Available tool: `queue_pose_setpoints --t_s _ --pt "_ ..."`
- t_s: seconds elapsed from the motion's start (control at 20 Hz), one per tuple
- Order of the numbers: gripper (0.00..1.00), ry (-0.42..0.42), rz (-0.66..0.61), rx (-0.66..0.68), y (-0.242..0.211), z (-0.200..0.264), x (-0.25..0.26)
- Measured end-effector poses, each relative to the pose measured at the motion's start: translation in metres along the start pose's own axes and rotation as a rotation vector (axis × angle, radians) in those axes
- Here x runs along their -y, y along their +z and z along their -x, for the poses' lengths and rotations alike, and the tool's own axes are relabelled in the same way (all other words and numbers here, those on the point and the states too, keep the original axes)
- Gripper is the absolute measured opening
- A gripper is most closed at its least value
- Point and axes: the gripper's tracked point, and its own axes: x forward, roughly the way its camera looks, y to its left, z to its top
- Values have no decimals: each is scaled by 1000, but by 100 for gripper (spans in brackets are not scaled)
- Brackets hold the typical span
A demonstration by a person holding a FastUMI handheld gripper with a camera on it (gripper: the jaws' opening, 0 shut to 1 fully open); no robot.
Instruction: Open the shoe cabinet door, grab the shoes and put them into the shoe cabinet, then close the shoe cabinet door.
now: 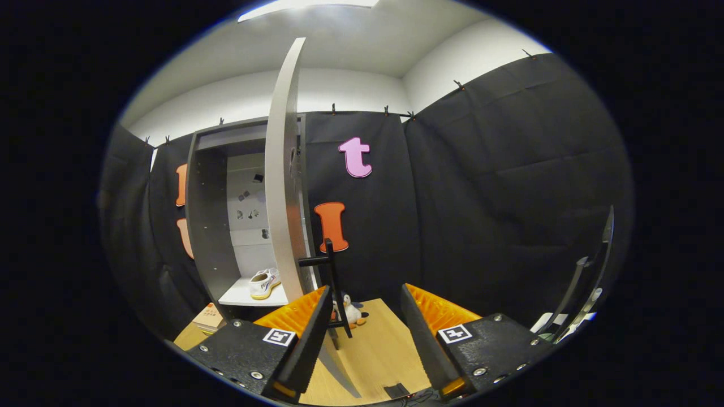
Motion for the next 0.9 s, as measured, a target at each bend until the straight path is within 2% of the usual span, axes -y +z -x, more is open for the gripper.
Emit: queue_pose_setpoints --t_s 0.35,0.9 --pt "77 58 35 -7 1 3 -22" --pt "76 379 -24 -33 -11 10 -127"
